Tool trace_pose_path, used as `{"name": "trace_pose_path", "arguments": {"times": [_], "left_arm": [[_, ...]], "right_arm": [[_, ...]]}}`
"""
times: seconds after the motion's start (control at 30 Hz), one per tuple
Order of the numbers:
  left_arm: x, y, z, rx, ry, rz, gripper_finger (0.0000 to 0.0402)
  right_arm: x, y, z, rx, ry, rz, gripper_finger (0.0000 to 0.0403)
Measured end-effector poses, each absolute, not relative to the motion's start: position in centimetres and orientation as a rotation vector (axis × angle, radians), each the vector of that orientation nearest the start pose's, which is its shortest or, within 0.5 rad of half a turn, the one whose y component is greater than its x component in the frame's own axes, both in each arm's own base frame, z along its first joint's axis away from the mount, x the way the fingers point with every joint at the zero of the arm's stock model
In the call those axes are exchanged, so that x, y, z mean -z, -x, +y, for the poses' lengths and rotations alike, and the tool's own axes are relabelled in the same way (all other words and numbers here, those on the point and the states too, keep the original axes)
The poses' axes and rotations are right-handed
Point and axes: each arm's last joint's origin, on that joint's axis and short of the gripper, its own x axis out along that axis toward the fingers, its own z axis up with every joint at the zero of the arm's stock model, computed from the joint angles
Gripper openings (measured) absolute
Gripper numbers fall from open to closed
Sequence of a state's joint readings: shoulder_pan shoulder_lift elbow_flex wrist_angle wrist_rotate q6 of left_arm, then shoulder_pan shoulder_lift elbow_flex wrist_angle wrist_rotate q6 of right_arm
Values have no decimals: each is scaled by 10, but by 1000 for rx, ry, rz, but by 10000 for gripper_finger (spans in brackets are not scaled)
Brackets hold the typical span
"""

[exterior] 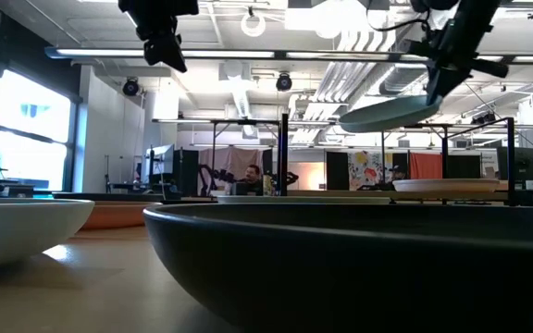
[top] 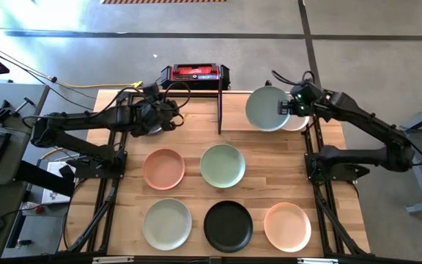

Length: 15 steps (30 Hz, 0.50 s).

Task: Place and stack plates onto a shelf
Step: Stack the light blue plate on top of the white plate on the shelf

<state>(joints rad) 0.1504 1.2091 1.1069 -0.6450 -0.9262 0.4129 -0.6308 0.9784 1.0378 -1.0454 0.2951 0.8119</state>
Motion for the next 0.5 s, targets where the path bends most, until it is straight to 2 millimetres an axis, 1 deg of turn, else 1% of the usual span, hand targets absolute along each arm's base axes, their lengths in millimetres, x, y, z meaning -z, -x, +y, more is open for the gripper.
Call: {"name": "trace_pose_path", "arguments": {"times": [0.17, 0.27, 0.37, 0.5], "left_arm": [[-327, -232, 63, -885, -644, 942, 133], [-327, -231, 65, -893, -641, 945, 133], [-327, -231, 65, -894, -640, 945, 133], [-327, -231, 65, -895, -639, 942, 133]], "right_arm": [[-315, -116, -98, 1287, -825, 563, 0], [-313, -112, -96, 1315, -763, 592, 0], [-310, -110, -99, 1330, -708, 642, 0], [-305, -111, -107, 1371, -687, 689, 0]]}}
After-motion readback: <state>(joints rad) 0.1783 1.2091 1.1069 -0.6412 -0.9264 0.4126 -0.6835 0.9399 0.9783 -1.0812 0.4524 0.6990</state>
